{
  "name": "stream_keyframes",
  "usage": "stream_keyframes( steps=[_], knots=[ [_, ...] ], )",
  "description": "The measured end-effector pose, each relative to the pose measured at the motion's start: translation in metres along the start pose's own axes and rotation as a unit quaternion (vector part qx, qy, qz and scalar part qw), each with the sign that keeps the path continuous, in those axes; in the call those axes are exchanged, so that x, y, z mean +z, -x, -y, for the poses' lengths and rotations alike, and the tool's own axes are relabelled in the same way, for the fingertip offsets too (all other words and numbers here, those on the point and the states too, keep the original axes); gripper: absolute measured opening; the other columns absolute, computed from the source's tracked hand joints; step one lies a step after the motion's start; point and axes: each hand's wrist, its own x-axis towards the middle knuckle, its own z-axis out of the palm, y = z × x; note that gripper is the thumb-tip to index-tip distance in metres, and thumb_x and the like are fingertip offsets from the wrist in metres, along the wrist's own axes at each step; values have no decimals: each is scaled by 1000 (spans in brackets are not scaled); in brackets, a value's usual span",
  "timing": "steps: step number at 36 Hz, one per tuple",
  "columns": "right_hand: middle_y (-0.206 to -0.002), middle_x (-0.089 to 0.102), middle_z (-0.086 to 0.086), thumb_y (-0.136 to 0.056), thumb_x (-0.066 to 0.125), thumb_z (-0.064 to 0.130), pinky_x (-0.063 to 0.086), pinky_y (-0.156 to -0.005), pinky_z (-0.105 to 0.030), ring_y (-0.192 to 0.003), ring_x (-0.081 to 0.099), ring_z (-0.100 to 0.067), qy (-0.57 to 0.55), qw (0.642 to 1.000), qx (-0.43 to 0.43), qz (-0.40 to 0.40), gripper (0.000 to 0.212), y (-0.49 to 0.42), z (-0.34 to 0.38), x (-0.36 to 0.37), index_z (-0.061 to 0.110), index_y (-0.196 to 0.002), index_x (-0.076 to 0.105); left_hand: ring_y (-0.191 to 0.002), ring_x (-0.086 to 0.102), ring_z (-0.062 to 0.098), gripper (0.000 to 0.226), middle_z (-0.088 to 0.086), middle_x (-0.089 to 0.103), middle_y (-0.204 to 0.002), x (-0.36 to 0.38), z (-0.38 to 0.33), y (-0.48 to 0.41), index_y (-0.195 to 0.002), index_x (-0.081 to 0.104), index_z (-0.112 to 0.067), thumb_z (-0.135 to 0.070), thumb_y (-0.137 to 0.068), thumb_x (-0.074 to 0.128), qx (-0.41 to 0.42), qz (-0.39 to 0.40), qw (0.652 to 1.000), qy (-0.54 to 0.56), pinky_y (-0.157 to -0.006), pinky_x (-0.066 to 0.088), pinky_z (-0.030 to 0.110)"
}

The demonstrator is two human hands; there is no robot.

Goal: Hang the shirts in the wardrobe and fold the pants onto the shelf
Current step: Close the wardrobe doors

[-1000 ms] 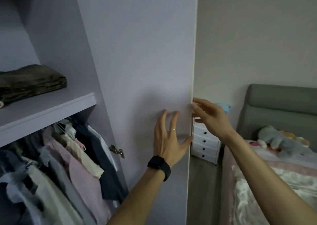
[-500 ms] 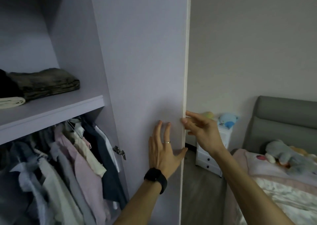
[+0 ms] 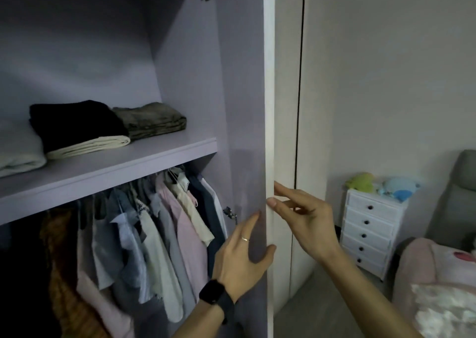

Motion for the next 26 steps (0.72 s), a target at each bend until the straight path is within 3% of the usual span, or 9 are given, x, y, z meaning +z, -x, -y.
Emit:
stream_keyframes(
  steps=[3, 6, 9, 12, 15, 19, 21, 26],
  knots=[
    [-113, 73, 16, -86, 77, 25, 60, -78, -25, -94, 72, -12, 12, 999, -32, 23, 40, 4, 0, 23, 33, -124, 70, -113, 58, -6, 77, -26, 57, -129, -20, 10, 13, -145, 14, -64, -63, -83, 59, -22, -17, 1000, -7, -85, 35, -4],
    [-116, 72, 12, -86, 78, 22, 61, -78, -31, -99, 71, -14, 16, 997, -73, 34, 40, 2, -1, 48, 25, -126, 70, -107, 60, -12, 75, -33, 58, -119, -39, 20, 24, -145, 24, -63, -52, -83, 63, -45, -42, 998, 7, -89, 46, 5],
    [-129, 67, 9, -86, 78, 31, 59, -90, -35, -115, 65, -10, 19, 994, -91, 56, 42, -3, -4, 76, 26, -127, 70, -99, 57, -22, 74, -39, 57, -112, -55, 33, 31, -146, 32, -55, -44, -81, 63, -71, -74, 995, 12, -85, 42, -1],
    [-137, 61, 13, -88, 76, 37, 49, -104, -25, -125, 57, -1, 57, 988, -114, 84, 45, -9, -9, 104, 30, -131, 67, -91, 63, -15, 69, -42, 62, -97, -72, 50, 38, -138, 32, -69, -47, -79, 60, -129, -91, 987, 14, -82, 47, 4],
    [-146, 54, 7, -91, 73, 37, 40, -109, -18, -131, 52, -3, 85, 980, -144, 111, 46, -12, -19, 129, 28, -135, 64, -86, 65, -12, 66, -46, 61, -99, -83, 68, 46, -128, 32, -79, -41, -84, 63, -163, -107, 981, 19, -77, 51, 6],
    [-153, 46, 5, -95, 68, 36, 30, -110, -9, -136, 46, -11, 101, 973, -167, 124, 50, -19, -33, 159, 31, -143, 55, -84, 66, -13, 66, -41, 64, -95, -93, 84, 47, -135, 40, -66, -23, -93, 68, -199, -138, 970, 15, -78, 50, 5],
    [-155, 44, 3, -98, 65, 35, 27, -112, -9, -140, 43, -14, 112, 969, -181, 126, 50, -22, -39, 175, 31, -147, 51, -86, 66, -13, 67, -39, 62, -99, -99, 91, 46, -138, 34, -62, -21, -95, 65, -207, -150, 967, 10, -79, 49, 5],
    [-164, 27, -5, -101, 62, 36, 37, -116, -39, -150, 28, -25, 169, 951, -228, 122, 55, -34, -58, 202, 34, -152, 42, -94, 63, -14, 59, -31, 58, -121, -111, 97, 38, -145, 33, -53, -25, -99, 59, -208, -188, 960, -16, -81, 51, 8]
  ],
)
